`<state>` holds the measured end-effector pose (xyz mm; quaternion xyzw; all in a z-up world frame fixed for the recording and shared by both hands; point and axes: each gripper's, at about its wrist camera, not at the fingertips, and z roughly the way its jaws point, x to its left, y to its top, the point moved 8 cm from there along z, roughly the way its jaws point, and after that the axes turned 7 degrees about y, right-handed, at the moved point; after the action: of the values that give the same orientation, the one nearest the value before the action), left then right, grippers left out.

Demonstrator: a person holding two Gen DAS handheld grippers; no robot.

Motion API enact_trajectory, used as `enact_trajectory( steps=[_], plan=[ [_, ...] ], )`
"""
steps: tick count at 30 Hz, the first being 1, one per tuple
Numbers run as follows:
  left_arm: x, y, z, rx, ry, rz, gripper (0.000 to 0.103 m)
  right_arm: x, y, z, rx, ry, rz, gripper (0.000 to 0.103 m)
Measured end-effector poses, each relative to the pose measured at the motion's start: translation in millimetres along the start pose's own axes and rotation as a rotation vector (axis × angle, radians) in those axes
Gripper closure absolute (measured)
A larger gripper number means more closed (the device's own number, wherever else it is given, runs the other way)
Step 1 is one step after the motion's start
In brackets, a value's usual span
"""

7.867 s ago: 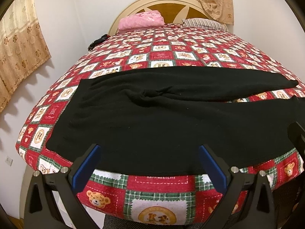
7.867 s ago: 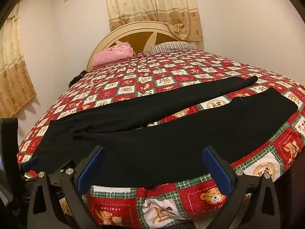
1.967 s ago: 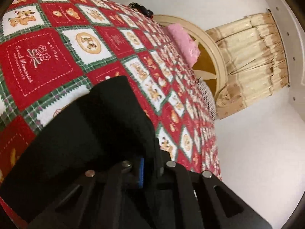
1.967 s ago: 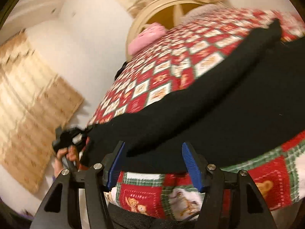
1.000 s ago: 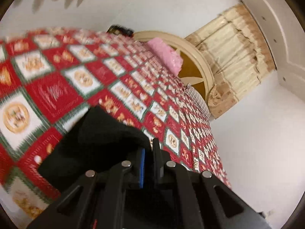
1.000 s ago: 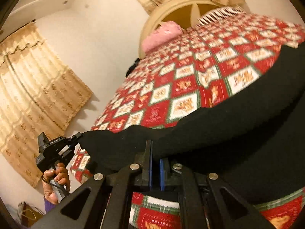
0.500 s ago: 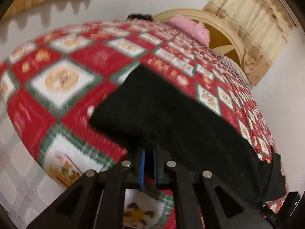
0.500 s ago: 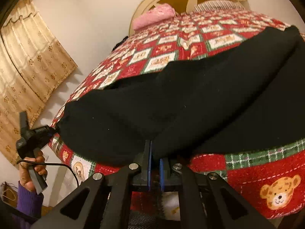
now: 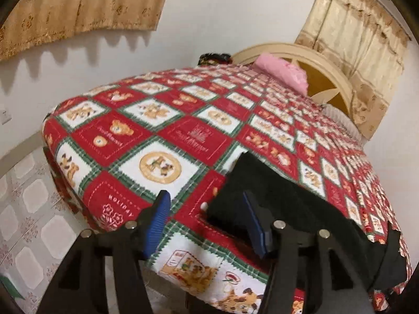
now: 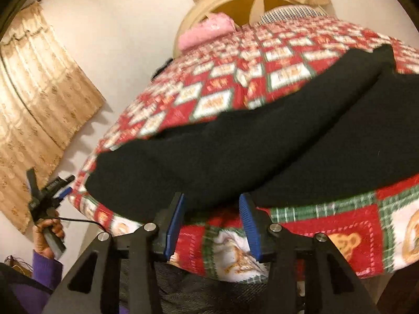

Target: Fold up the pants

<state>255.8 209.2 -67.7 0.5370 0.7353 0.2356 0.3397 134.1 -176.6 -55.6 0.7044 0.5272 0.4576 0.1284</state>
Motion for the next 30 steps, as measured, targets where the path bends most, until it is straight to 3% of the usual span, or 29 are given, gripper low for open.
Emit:
enact_trajectory(
  steps=[4, 7, 12, 16, 17, 18, 19, 20, 23, 26, 30],
  plan=[
    [-41, -7, 6, -0.04, -0.058, 0.138, 0.045, 35, 28, 27, 0.0, 0.081, -0.093, 0.058],
    [-65, -11, 20, -0.039, -0.06, 0.196, 0.045, 66, 46, 72, 0.04, 0.137, -0.182, 0.058],
    [-63, -23, 59, 0.042, 0.04, 0.163, 0.045, 85, 54, 145, 0.158, 0.136, -0.259, 0.058],
    [-74, -30, 56, -0.009, 0.089, 0.273, 0.034, 74, 41, 194, 0.277, 0.148, -0.174, 0.058],
    [-76, -32, 56, -0.017, 0.099, 0.295, 0.031, 76, 40, 198, 0.267, 0.151, -0.172, 0.057],
    [-78, -34, 56, -0.025, 0.107, 0.313, 0.029, 79, 42, 201, 0.254, 0.154, -0.179, 0.054],
    [-80, -35, 56, -0.028, 0.112, 0.323, 0.024, 84, 41, 204, 0.268, 0.171, -0.177, 0.045],
    [-82, -35, 58, -0.027, 0.117, 0.329, 0.019, 89, 41, 206, 0.28, 0.19, -0.172, 0.037],
    [-87, -34, 63, -0.015, 0.114, 0.315, 0.008, 113, 32, 215, 0.347, 0.272, -0.193, 0.036],
    [-88, -33, 65, -0.008, 0.104, 0.297, 0.004, 128, 29, 228, 0.365, 0.276, -0.239, 0.035],
    [-88, -32, 64, 0.01, 0.071, 0.277, 0.003, 139, 36, 245, 0.39, 0.357, -0.19, 0.027]
  ],
)
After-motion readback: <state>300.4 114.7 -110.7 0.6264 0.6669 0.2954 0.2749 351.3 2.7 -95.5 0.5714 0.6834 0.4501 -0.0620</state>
